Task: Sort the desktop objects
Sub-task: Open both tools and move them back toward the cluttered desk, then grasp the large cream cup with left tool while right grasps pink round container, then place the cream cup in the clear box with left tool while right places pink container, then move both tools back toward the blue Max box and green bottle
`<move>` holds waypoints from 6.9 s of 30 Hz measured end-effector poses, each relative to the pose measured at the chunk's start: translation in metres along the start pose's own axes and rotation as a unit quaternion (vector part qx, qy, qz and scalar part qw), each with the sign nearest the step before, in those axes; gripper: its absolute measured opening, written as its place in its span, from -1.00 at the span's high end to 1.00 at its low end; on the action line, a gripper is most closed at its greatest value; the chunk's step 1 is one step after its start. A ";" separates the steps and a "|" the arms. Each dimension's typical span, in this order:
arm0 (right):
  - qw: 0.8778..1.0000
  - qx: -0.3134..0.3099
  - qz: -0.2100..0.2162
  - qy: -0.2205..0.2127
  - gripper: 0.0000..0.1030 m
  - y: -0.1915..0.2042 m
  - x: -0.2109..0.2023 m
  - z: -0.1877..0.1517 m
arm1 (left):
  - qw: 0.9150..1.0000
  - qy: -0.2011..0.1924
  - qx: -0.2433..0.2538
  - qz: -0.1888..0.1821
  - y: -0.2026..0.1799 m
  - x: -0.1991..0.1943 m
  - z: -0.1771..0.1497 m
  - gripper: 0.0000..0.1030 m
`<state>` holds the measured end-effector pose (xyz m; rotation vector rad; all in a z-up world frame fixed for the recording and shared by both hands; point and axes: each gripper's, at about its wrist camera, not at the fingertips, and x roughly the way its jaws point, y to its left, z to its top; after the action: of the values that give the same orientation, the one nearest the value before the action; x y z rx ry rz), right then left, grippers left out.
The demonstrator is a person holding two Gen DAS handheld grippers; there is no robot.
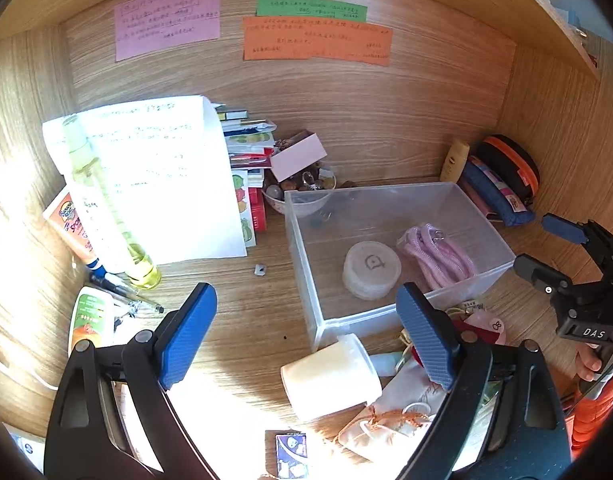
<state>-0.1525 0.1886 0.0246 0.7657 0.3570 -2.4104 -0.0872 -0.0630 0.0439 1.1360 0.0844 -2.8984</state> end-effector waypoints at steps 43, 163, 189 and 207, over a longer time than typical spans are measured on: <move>0.989 -0.007 0.054 0.138 -0.72 0.002 0.054 -0.088 | 0.992 0.104 -0.064 -0.035 -0.001 0.074 -0.082 -0.80; 0.996 0.008 0.047 0.070 -0.57 -0.018 0.101 -0.008 | 0.999 -0.022 0.046 -0.016 -0.061 0.089 0.008 -0.34; 0.999 0.021 0.007 0.031 -0.66 -0.028 0.023 -0.021 | 0.999 -0.051 0.013 0.012 -0.033 0.023 -0.002 -0.86; 0.997 0.042 -0.008 0.069 -0.67 -0.023 0.005 -0.078 | 0.997 0.027 -0.022 0.062 0.026 0.005 -0.089 -0.86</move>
<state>-0.1351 0.2362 -0.0395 0.9750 0.3181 -2.4061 -0.0298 -0.0832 -0.0259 1.1676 0.0752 -2.7442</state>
